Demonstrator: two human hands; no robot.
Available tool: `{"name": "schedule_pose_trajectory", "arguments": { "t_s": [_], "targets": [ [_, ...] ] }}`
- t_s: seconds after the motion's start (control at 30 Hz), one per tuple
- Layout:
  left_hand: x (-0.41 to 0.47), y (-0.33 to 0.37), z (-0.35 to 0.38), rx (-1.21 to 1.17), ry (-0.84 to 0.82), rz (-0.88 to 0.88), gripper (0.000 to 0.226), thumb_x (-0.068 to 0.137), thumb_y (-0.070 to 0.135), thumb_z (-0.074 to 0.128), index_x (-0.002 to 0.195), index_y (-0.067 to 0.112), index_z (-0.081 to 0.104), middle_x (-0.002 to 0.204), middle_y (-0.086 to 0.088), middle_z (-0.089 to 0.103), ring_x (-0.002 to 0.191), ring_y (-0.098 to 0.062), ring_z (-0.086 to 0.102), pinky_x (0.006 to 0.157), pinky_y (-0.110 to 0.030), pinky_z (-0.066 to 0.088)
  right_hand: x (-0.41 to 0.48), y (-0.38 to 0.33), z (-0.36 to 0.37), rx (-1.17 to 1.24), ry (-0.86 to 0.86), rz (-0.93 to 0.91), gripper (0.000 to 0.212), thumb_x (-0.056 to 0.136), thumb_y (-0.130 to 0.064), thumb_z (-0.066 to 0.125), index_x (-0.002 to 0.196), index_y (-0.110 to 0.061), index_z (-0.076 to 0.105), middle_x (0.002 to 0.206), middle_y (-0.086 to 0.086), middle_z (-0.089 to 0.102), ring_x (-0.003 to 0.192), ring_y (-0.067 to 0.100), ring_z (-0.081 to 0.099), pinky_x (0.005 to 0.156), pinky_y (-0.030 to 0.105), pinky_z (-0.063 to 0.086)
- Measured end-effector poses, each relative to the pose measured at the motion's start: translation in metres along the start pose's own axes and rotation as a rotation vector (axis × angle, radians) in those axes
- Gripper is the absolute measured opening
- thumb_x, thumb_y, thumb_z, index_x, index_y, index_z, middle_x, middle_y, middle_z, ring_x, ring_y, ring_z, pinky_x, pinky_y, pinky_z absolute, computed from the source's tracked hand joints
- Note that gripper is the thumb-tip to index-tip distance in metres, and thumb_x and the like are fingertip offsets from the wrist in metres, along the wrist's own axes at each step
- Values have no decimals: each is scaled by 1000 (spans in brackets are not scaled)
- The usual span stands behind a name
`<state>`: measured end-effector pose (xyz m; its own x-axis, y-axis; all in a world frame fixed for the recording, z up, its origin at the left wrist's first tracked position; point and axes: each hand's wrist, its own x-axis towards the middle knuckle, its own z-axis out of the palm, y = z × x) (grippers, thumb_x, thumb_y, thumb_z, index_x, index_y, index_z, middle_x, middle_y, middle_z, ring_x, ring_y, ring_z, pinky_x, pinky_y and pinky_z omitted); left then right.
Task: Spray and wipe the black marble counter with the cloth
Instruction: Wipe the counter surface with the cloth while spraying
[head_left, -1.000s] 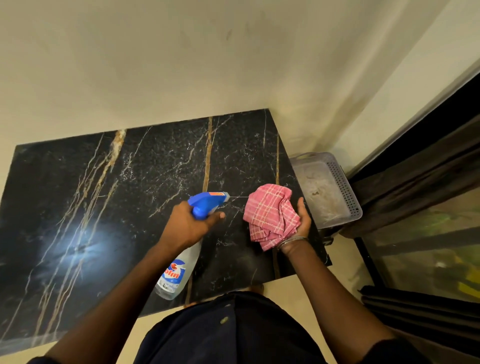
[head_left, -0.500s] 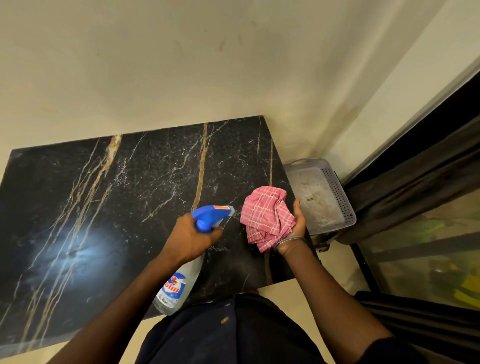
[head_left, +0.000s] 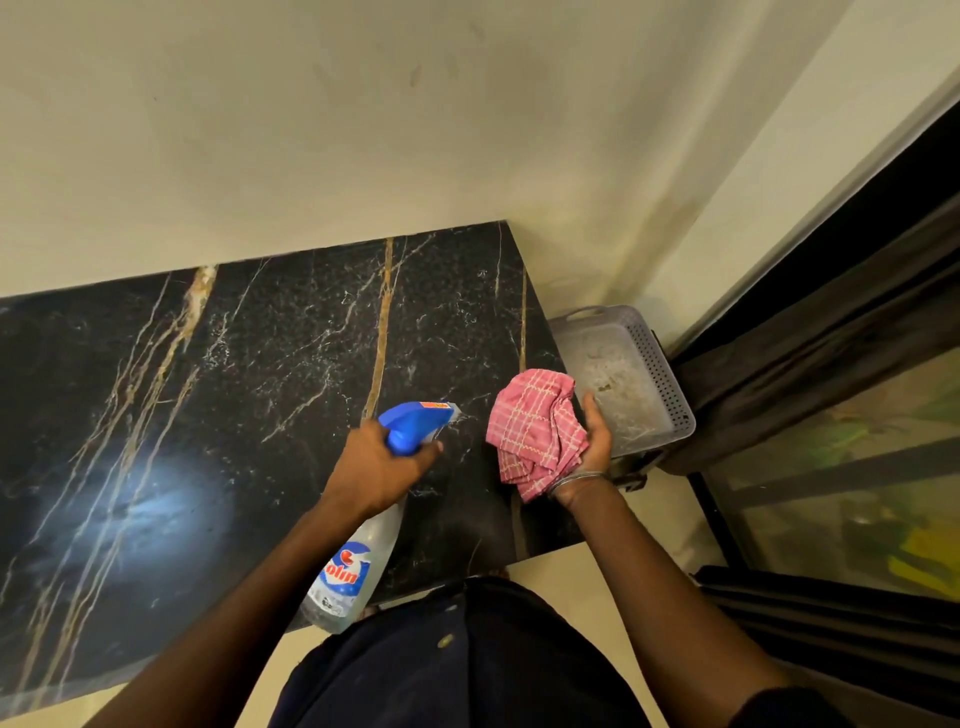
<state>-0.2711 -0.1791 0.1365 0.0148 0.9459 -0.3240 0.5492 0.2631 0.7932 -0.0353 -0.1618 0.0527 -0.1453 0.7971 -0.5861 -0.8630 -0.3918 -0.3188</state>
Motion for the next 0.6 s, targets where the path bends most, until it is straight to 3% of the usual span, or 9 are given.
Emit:
{"name": "schedule_pose_trajectory", "arguments": {
  "t_s": [0.07,0.1,0.2,0.27,0.33,0.47,0.6],
  "targets": [
    [2,-1,2,-23,7,-2,18,84,26,73,95,22,60,76,-2,65,65,-11,61,59,-17,45,-1,-9,-6,-133,53,-170,48,90,-49,57,118,-14,71,129,17,64,119,35,60,104,52,44],
    [3,-1,4,-32,17,-9,21,84,27,73,98,22,59,77,-2,64,66,-11,60,60,-17,44,-3,-15,-11,-363,92,-282,40,91,-45,57,112,-17,74,124,12,66,117,29,62,105,49,44],
    [5,2,10,-42,21,-9,20,84,27,72,98,22,58,76,-2,63,66,-12,59,60,-19,44,-8,-29,-33,-1520,52,-583,45,93,-49,49,124,-23,68,136,-1,60,133,14,48,114,37,35],
    [7,5,15,-45,11,-4,19,85,26,72,96,21,58,78,-6,64,67,-13,60,61,-19,45,-4,-30,-53,-1993,-54,-772,45,94,-45,46,128,-24,65,139,-1,58,139,17,41,117,42,32],
    [9,8,18,-50,21,4,18,85,26,72,94,20,59,78,-7,64,67,-13,60,61,-19,45,-4,-20,-65,-2175,-117,-804,49,94,-44,46,137,-25,56,146,0,51,144,20,34,118,48,28],
    [14,12,23,-50,52,-17,20,84,28,73,96,18,60,77,-5,64,69,-14,61,64,-22,47,-1,6,-89,-2542,-148,-729,67,96,-53,36,156,-25,24,165,3,15,153,25,5,120,55,11],
    [23,13,27,-94,75,-39,19,84,28,72,98,21,61,77,-1,65,68,-9,61,62,-17,44,-5,-1,-104,-2599,-148,-747,62,100,-45,35,157,-28,19,166,1,9,153,24,1,120,54,14]
  ]
}}
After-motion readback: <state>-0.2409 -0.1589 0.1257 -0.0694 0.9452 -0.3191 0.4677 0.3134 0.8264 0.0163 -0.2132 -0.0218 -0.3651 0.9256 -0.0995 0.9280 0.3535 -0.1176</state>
